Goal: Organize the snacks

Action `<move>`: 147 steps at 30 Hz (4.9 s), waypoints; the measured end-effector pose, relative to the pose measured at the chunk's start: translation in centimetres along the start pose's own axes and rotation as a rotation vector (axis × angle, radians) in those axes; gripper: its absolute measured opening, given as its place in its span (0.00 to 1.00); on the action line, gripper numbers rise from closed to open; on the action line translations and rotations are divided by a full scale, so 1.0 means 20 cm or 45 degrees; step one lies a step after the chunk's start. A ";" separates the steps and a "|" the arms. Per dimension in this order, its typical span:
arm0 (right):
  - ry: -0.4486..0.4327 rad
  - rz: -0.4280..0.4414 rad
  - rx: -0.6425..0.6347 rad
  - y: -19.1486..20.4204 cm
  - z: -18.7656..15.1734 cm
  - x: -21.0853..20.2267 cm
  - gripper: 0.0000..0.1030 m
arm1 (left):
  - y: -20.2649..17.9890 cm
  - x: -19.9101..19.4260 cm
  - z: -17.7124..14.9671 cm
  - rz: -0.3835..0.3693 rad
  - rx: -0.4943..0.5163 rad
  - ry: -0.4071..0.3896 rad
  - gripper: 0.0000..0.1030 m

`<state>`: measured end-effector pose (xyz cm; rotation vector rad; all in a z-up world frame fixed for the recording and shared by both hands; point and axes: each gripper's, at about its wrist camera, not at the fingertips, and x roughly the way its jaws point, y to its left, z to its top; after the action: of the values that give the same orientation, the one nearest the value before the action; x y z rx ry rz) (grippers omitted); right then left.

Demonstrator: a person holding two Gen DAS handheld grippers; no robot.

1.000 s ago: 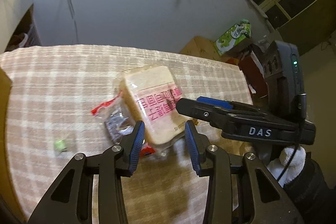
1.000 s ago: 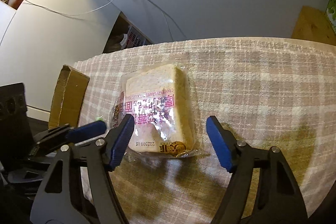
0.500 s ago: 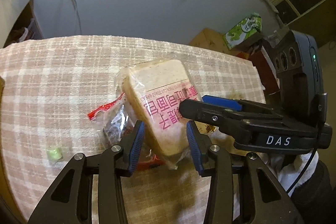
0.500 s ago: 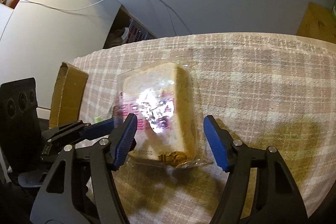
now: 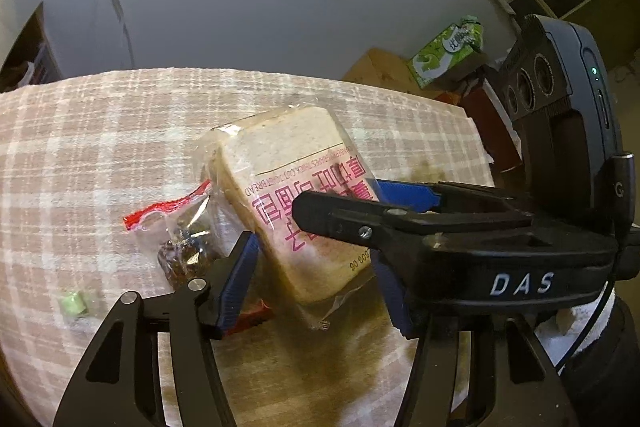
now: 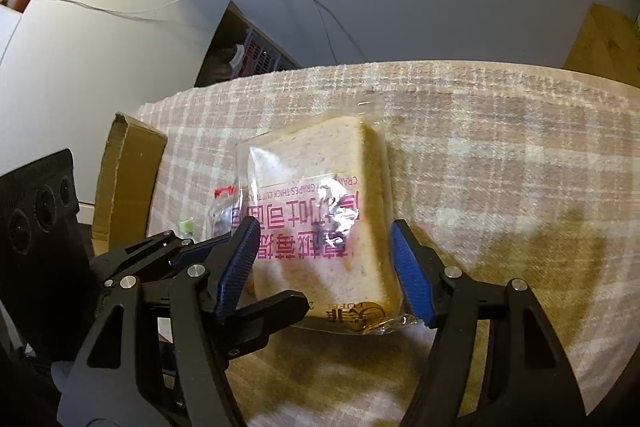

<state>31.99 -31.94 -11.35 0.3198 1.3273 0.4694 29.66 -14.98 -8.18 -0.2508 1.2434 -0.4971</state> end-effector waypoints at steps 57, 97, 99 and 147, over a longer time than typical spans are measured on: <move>0.058 0.121 -0.713 1.48 0.01 0.22 0.66 | 0.70 -1.07 -0.40 0.335 -0.347 -0.520 0.55; 0.139 -0.001 -0.785 1.67 0.08 0.56 0.72 | 1.11 -1.00 -0.37 0.431 -0.518 -0.450 0.55; 0.127 -0.007 -0.767 1.64 0.10 0.53 0.72 | 1.11 -1.01 -0.38 0.428 -0.517 -0.446 0.55; 0.042 -0.331 -0.379 0.55 -0.13 0.15 0.59 | 0.47 -0.49 -0.27 0.259 -0.128 -0.145 0.36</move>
<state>28.40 -21.03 -9.26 -0.1070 1.2879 0.4453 24.43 -1.55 -5.75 -0.2311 1.1693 -0.2422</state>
